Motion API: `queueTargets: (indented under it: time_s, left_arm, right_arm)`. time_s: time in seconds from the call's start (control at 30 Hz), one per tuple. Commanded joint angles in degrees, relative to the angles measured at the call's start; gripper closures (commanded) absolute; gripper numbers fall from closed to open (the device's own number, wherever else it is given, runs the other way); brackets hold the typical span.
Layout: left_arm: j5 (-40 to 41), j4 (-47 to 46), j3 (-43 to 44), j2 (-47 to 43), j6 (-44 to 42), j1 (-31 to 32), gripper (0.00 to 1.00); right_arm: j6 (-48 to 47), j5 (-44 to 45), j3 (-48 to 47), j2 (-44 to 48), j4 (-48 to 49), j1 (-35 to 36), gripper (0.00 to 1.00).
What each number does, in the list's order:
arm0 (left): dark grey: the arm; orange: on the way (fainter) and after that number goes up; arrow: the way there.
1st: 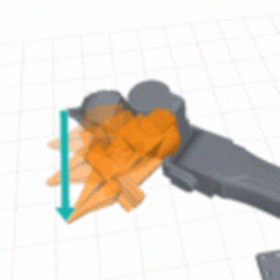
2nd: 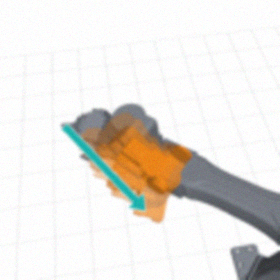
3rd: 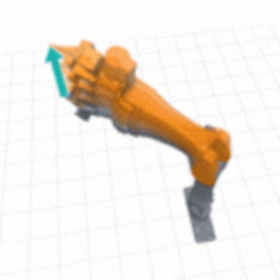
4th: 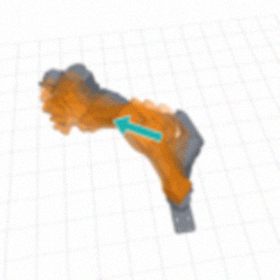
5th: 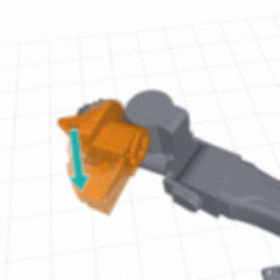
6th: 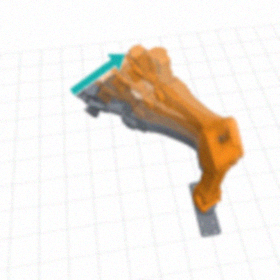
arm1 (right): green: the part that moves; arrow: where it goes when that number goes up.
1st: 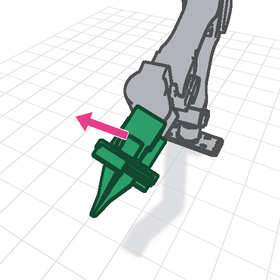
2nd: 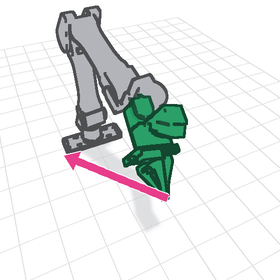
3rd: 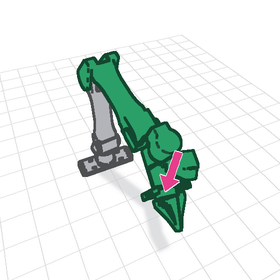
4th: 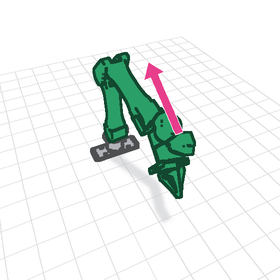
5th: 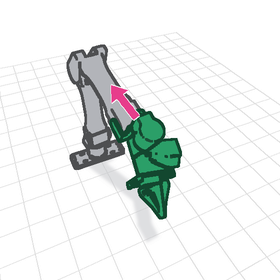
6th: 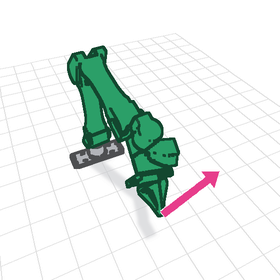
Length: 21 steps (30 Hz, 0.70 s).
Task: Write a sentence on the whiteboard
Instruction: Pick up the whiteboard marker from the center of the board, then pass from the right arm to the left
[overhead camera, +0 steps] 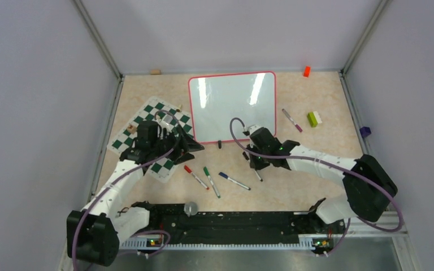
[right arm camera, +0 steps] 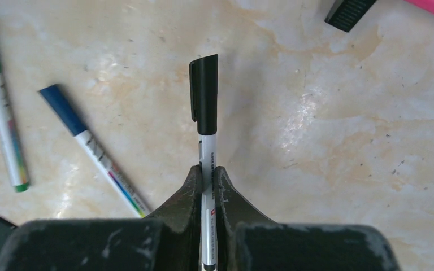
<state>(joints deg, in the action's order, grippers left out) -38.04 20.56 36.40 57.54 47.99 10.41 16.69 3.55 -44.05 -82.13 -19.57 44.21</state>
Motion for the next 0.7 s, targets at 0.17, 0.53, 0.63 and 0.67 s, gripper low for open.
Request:
queueTargets:
  time_s: [0.17, 0.53, 0.63, 0.67]
  left_arm:
    - [-3.7, -13.6, 6.7, 7.9, 6.2, 6.9, 0.22]
    - [-1.9, -22.6, 11.1, 14.5, 11.6, 11.1, 0.28]
    - [-1.8, -23.6, 11.5, 15.1, 12.0, 11.4, 0.31]
    - [-1.8, -23.9, 11.5, 15.4, 12.1, 11.5, 0.32]
  right_arm:
    - [3.8, -14.1, -11.1, 5.0, -0.4, 0.9, 1.00]
    - [7.1, -20.7, -21.0, 1.7, -0.4, 1.9, 1.00]
    - [6.9, -21.1, -21.8, 1.4, -0.7, 2.0, 1.00]
    - [6.8, -21.2, -21.8, 1.5, -0.7, 2.2, 1.00]
